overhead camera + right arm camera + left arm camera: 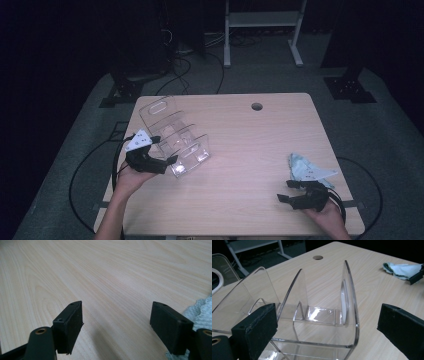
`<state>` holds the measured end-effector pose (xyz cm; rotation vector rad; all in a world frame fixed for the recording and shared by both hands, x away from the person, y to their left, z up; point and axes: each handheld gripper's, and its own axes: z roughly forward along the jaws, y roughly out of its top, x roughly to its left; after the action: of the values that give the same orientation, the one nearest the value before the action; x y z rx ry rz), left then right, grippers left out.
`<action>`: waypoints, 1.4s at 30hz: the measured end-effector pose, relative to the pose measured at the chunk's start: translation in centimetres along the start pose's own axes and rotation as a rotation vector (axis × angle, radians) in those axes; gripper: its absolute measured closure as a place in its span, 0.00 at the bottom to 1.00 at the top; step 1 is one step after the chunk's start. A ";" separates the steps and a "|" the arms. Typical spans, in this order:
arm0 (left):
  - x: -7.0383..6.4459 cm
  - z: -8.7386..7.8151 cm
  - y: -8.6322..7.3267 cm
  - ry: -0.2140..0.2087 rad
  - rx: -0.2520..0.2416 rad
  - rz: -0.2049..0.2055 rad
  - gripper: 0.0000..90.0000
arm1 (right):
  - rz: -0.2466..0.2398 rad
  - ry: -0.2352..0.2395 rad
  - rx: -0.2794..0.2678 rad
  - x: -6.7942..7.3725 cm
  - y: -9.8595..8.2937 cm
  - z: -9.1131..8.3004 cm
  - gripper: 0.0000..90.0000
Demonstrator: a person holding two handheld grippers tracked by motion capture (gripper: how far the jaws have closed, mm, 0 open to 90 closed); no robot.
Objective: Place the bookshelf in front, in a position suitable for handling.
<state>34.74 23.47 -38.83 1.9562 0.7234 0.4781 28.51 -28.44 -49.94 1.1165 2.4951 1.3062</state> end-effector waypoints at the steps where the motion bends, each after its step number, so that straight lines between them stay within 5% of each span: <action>1: 0.2 0.2 0.1 0.000 0.009 0.004 0.03 | 0.001 0.000 0.000 0.0 0.0 0.0 0.29; 18: 1.1 2.1 -0.3 0.032 0.102 -0.004 0.02 | -0.004 0.008 0.008 0.2 0.0 0.1 0.29; 28: 1.3 2.2 -0.3 0.004 0.095 -0.012 0.08 | -0.011 0.010 0.007 0.3 0.0 0.2 0.29; 42: -2.1 3.8 0.8 0.040 0.111 -0.015 0.10 | -0.010 0.003 -0.006 0.2 0.0 -0.1 0.29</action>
<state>35.73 19.28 -39.93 2.0477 0.8041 0.4782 28.34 -28.35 -49.79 1.1003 2.4945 1.3128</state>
